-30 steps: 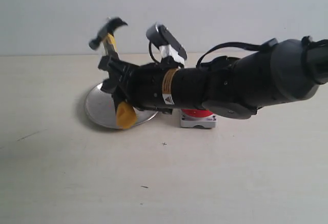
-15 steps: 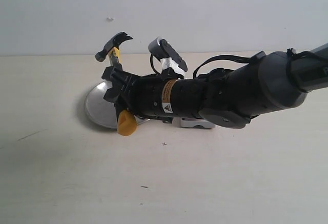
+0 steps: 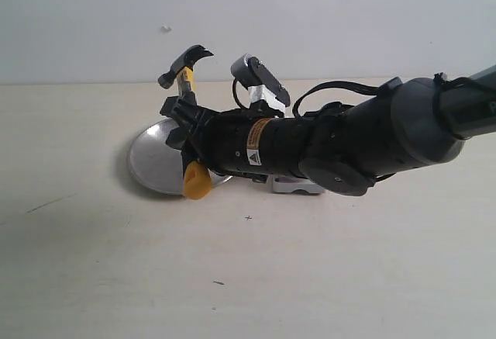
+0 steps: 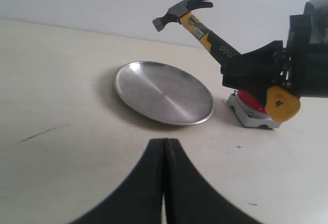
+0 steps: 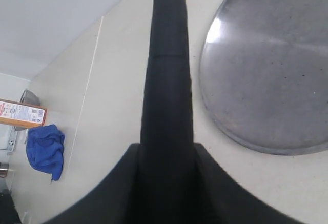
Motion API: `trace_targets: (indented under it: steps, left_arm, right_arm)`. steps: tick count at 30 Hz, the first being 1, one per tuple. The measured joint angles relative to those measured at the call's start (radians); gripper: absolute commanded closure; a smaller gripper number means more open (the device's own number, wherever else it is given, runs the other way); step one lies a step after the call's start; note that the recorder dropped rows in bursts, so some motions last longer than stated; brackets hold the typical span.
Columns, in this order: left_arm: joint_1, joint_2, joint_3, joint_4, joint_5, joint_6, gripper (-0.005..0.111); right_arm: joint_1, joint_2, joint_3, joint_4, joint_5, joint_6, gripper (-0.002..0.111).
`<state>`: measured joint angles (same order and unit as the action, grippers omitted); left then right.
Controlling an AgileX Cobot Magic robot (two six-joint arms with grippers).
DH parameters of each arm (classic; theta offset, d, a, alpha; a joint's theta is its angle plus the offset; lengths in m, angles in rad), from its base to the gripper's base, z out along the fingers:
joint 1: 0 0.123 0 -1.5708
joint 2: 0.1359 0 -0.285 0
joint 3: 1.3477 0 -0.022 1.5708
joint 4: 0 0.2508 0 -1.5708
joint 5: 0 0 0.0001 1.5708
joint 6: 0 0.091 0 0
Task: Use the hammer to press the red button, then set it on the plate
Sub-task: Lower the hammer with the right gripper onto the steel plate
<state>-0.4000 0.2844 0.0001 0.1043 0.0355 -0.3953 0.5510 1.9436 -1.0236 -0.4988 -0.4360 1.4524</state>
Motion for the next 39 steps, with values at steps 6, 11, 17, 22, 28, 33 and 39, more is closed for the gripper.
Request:
trace_targets:
  steps: [6,11,17,22,28,33,39]
  left_arm:
    - [0.0,0.0,0.0,0.0,0.0,0.0,0.107]
    - [0.0,0.0,0.0,0.0,0.0,0.0,0.107]
    - [0.0,0.0,0.0,0.0,0.0,0.0,0.107]
    - [0.0,0.0,0.0,0.0,0.0,0.0,0.107]
    - [0.0,0.0,0.0,0.0,0.0,0.0,0.107]
    - [0.0,0.0,0.0,0.0,0.0,0.0,0.107]
    - [0.0,0.0,0.0,0.0,0.0,0.0,0.107]
  right_arm:
    - [0.0,0.0,-0.002,0.04,0.03,-0.027,0.108]
    - [0.0,0.014,-0.004,0.059,0.054,-0.03,0.108]
    - [0.0,0.099,-0.081,0.063,0.054,-0.03,0.108]
    - [0.0,0.166,-0.149,0.077,0.052,-0.028,0.108]
    - [0.0,0.215,-0.163,0.11,0.056,-0.014,0.108]
    - [0.0,0.239,-0.166,0.108,0.034,0.007,0.108]
    - [0.0,0.245,-0.168,0.108,0.023,0.015,0.108]
